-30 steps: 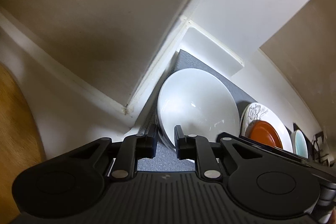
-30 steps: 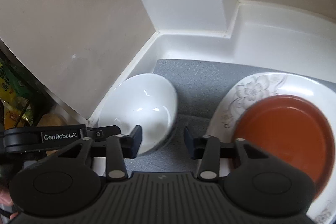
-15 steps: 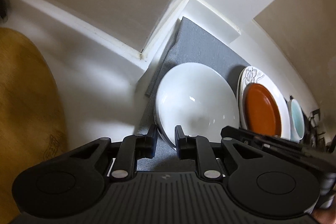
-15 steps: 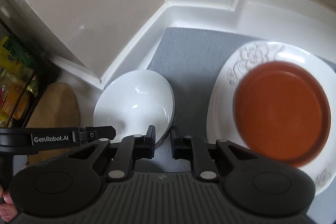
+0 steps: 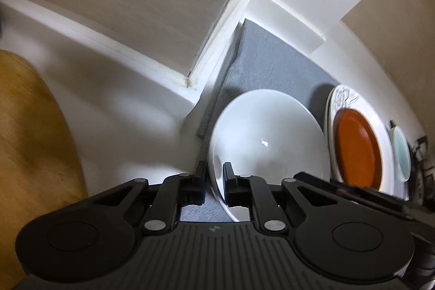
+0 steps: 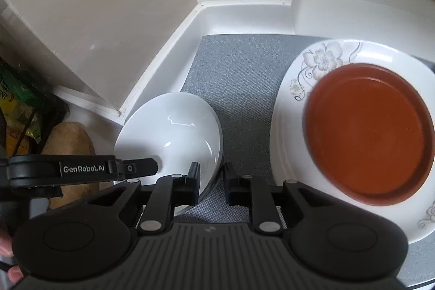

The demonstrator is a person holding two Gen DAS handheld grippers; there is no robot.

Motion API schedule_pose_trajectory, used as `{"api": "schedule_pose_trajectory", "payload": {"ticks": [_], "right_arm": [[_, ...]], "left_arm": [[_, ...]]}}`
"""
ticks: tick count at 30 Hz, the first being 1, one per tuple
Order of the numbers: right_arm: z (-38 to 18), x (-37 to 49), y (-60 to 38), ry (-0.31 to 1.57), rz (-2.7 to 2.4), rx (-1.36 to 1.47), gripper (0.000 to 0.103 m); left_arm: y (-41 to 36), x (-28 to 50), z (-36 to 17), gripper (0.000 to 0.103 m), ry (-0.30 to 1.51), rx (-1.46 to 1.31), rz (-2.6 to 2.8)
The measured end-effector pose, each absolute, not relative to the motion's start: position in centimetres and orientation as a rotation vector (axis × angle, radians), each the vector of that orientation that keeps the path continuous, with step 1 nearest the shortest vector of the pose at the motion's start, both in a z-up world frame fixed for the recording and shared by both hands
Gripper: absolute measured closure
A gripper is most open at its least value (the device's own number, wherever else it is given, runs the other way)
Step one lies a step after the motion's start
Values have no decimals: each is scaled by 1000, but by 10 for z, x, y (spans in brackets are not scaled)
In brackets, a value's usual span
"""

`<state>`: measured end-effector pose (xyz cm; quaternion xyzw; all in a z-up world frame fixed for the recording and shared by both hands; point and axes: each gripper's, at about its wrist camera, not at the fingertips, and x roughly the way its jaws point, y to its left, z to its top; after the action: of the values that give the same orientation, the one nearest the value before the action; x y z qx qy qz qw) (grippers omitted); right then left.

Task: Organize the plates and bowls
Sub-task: 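Grasp the rim of the large white bowl with both grippers, then lift the white bowl with both grippers and carry it toward the blue swirl bowl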

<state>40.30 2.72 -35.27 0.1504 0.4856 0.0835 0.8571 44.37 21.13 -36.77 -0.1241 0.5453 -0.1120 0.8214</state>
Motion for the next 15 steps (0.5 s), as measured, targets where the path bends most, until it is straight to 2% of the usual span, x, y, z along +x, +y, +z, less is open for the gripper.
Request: {"api": "schedule_pose_trajectory", "payload": {"ticks": [2,9,15], "right_arm": [[-350,402,28,1011,177,321,87],[-321,390,20,948,210,338,86],[-301,365,-19,900,167,449,86]], "left_arm": [[218,440,-362,90,1162,-261,-232],[215,426,-321,90,1113,-233,-241],[186,419,-294,90,1120,-207,-312]]}}
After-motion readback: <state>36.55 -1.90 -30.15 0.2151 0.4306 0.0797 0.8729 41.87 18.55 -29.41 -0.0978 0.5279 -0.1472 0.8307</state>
